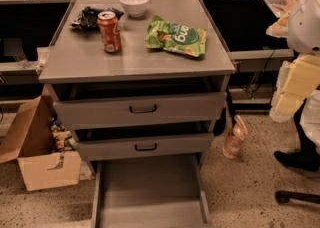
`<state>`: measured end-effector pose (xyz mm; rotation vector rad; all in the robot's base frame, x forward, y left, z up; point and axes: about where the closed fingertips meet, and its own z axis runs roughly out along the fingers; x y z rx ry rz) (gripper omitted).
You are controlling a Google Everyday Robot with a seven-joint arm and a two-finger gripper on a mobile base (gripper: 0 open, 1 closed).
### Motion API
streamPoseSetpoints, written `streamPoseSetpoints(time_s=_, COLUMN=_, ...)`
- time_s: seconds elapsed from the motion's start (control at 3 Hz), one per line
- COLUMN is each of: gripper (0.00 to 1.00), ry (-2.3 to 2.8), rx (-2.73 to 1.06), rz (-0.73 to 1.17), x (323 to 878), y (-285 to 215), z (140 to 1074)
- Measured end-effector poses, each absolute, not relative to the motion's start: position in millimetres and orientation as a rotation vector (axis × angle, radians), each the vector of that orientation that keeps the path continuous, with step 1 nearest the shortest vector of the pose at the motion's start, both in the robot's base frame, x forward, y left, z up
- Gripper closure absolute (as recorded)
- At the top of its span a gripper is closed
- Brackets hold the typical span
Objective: Place green rice chip bag into bottom drawer
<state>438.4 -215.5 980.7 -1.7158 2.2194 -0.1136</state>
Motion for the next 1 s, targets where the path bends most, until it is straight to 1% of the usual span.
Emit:
streamPoseSetpoints(time_s=0.33, gripper=0.0, ry=2.205, rx=-1.709, rz=-0.114, x=447, y=-214, z=982)
streamPoseSetpoints(time_s=0.67, gripper=0.0, ry=2.174, rx=-1.657, rz=-0.074, x=483, y=-211, z=979)
streamPoseSetpoints(time_s=1.0, gripper=0.0, ry=2.148, rx=-1.589, rz=0.006, x=533, y=-208, z=968)
